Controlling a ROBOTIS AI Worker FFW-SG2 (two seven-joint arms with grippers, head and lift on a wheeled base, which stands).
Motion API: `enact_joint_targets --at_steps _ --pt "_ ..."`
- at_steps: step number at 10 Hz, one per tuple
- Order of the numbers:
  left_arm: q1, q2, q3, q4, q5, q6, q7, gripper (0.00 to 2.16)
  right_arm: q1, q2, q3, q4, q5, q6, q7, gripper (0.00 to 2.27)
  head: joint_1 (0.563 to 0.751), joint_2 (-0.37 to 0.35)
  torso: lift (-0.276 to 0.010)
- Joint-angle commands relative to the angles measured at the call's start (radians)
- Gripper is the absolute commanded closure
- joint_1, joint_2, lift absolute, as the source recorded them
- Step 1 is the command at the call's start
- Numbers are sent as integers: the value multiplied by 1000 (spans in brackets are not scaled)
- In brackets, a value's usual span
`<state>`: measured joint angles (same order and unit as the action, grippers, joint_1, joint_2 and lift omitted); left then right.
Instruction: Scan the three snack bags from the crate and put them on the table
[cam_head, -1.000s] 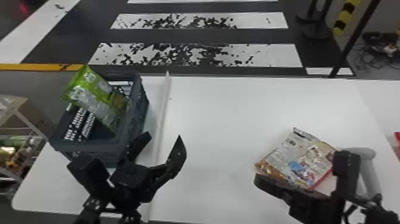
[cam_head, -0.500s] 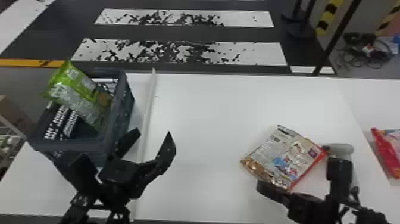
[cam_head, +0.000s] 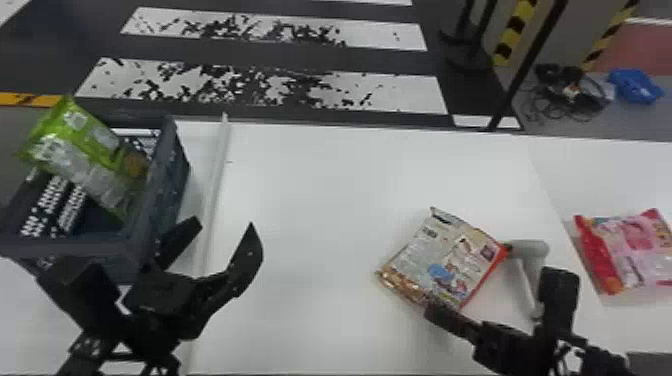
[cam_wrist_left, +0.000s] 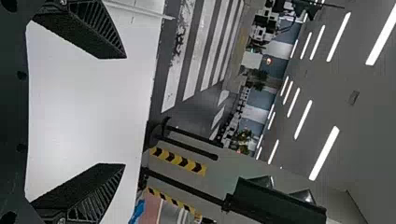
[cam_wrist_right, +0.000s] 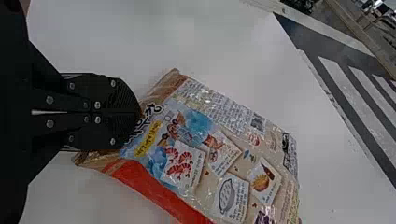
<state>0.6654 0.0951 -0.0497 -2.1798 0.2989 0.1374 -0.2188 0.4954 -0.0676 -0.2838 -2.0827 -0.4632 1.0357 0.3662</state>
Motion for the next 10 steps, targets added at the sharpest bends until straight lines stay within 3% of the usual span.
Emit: enact_joint_targets --at_steps 1,3,6,10 --pt "2 0 -2 -3 0 0 -1 36 0 0 -38 6 -20 1 2 2047 695 -100 -94" --pt "8 0 -1 -12 0 0 -1 36 8 2 -78 6 -48 19 7 2047 695 -136 -94" --pt "10 0 1 -20 0 0 -1 36 31 8 -140 -43 -192 105 40 2047 695 -148 -94" --pt "28 3 13 -23 2 -6 -4 36 -87 3 -215 -56 -147 136 -16 2047 695 -158 -94"
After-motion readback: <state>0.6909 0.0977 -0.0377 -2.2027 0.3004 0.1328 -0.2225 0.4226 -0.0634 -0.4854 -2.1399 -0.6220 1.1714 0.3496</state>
